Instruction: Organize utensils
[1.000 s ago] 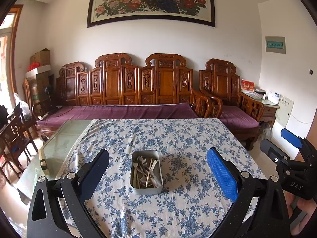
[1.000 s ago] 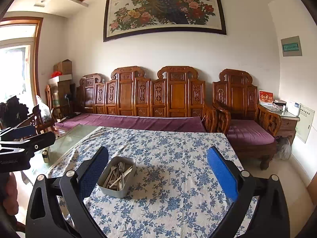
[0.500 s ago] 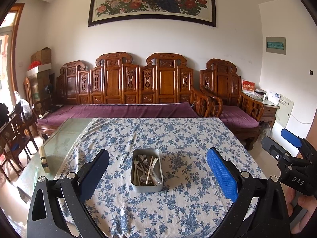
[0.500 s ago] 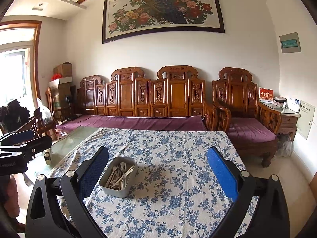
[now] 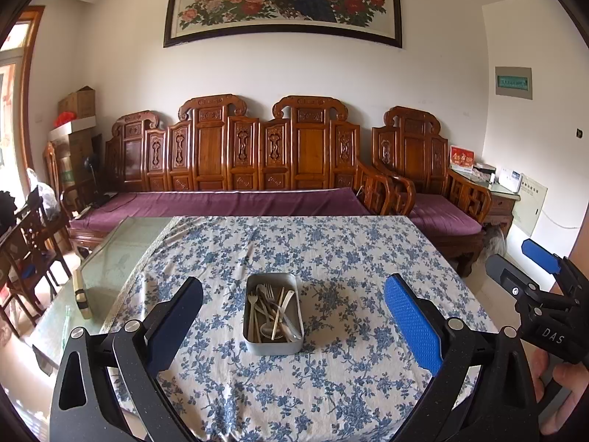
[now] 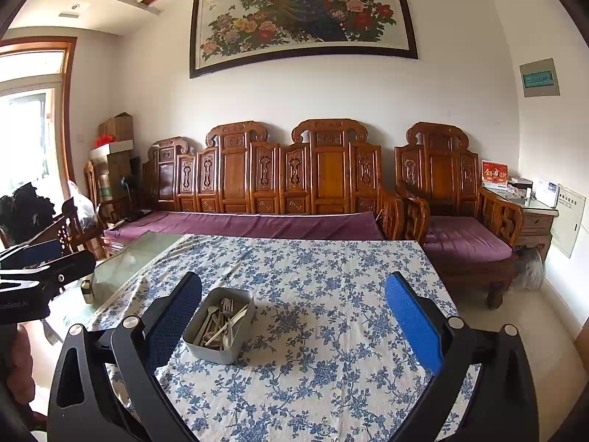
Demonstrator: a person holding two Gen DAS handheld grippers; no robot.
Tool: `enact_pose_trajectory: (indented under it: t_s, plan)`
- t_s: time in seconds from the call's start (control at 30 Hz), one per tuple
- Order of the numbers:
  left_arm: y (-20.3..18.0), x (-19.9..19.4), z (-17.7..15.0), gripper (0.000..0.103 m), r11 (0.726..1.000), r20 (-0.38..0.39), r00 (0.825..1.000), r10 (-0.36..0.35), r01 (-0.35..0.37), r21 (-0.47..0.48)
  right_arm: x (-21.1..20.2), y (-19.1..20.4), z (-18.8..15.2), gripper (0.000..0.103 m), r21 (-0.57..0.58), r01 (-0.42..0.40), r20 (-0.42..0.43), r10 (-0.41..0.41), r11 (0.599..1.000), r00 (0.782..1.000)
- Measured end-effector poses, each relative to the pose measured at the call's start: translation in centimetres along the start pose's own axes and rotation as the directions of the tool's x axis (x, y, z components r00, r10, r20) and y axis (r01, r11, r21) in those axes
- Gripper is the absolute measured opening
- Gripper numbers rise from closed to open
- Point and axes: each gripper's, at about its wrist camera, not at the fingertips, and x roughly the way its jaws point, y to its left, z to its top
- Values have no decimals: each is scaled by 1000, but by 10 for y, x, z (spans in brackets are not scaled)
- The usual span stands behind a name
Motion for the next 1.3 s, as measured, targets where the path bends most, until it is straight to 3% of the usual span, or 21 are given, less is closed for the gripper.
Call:
enact_pose_trajectory:
  t_s: [1.3]
  plan:
    - [-1,0,-2,95,1000,2,1000,-1,1,0,1,1,-2,100,-2,-5,-5,5,1000,1000]
